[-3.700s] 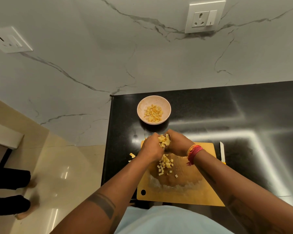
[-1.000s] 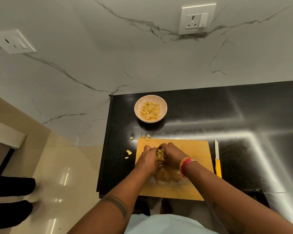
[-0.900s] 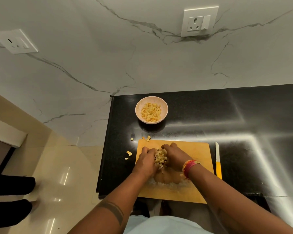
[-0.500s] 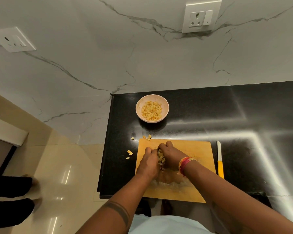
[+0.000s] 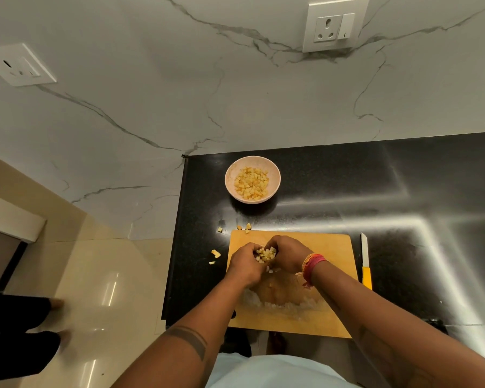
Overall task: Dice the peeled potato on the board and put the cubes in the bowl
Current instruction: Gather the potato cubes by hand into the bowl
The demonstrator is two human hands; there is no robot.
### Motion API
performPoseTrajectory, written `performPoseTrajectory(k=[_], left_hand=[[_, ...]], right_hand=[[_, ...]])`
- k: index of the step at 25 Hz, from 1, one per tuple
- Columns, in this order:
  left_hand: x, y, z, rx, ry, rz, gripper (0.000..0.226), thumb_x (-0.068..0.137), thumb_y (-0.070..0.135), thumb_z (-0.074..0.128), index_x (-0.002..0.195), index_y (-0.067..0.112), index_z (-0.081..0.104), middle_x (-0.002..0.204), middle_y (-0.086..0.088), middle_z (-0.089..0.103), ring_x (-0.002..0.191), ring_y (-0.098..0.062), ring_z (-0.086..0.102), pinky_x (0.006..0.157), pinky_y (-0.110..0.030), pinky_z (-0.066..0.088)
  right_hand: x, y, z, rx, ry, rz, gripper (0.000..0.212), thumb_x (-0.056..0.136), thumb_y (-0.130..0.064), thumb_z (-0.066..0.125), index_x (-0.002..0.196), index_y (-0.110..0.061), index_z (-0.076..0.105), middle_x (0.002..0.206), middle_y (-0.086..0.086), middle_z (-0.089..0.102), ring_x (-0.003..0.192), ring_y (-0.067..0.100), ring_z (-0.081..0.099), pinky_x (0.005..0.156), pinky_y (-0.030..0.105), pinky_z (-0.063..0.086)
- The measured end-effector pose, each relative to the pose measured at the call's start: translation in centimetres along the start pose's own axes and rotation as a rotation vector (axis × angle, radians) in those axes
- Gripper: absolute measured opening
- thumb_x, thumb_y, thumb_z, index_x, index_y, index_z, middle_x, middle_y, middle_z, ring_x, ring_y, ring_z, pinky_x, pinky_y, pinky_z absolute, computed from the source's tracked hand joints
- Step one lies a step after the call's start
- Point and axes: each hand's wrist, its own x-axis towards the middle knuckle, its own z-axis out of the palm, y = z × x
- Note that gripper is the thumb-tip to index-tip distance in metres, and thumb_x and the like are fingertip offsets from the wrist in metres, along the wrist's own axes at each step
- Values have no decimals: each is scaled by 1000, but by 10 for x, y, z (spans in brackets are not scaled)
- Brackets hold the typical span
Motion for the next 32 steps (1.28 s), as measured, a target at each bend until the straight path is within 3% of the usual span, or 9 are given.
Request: performPoseTrajectory(k=[6, 10, 13, 18, 23, 28, 32], left_hand=[[2, 10, -12, -53, -7, -2, 42, 83, 16, 83, 121, 23, 66, 111, 5, 69, 101, -14, 63, 86, -29, 52], [5, 17, -22, -78, 2, 13, 39, 85, 16, 81, 121, 22, 67, 111, 6, 68, 101, -12, 61, 79, -24, 47], [7, 23, -29, -104, -15, 10, 39, 85, 16, 80, 121, 22, 67, 110, 5, 69, 101, -13, 63, 75, -23, 49], [22, 37, -51, -178, -53, -12, 36, 83, 15, 82, 114, 26, 68, 103, 7, 71, 97, -12, 67, 91, -38, 59], [61, 79, -102, -199, -46, 56, 36, 88, 15, 77, 120, 25, 64, 103, 9, 61, 94, -9, 59, 77, -28, 49], [120, 107, -140, -18, -25, 49, 56, 90, 10, 73, 141, 23, 57, 136, -5, 58, 123, -25, 56, 98, -39, 51], [142, 102, -133, 155, -21, 62, 51, 95, 7, 65, 142, 26, 57, 147, -5, 52, 130, -27, 52, 106, -41, 47]], right_hand=[[-9, 1, -13, 173, 17, -17, 28, 82, -15, 84, 106, -19, 72, 93, -2, 70, 80, 12, 64, 73, 29, 56], [-13, -6, -20, 220, 48, -32, 17, 85, -16, 82, 100, -19, 75, 84, -5, 70, 70, 5, 61, 60, 19, 48], [-13, -10, -31, 228, 43, -16, 18, 83, -17, 83, 97, -21, 73, 89, -1, 72, 75, 11, 65, 66, 26, 55], [-5, -25, -57, 285, 18, 28, 15, 85, -12, 81, 93, -22, 73, 93, 2, 76, 89, 19, 74, 86, 39, 62], [26, -54, -113, 303, 113, -6, 24, 84, -14, 82, 106, -19, 73, 106, 0, 71, 103, 18, 67, 90, 35, 57], [89, -83, -149, 76, 119, 35, 50, 87, -10, 76, 135, -16, 64, 135, 8, 61, 123, 27, 59, 103, 37, 50], [109, -90, -143, -8, 224, 86, 29, 93, -6, 68, 120, -13, 75, 126, 9, 68, 116, 28, 63, 100, 38, 52]])
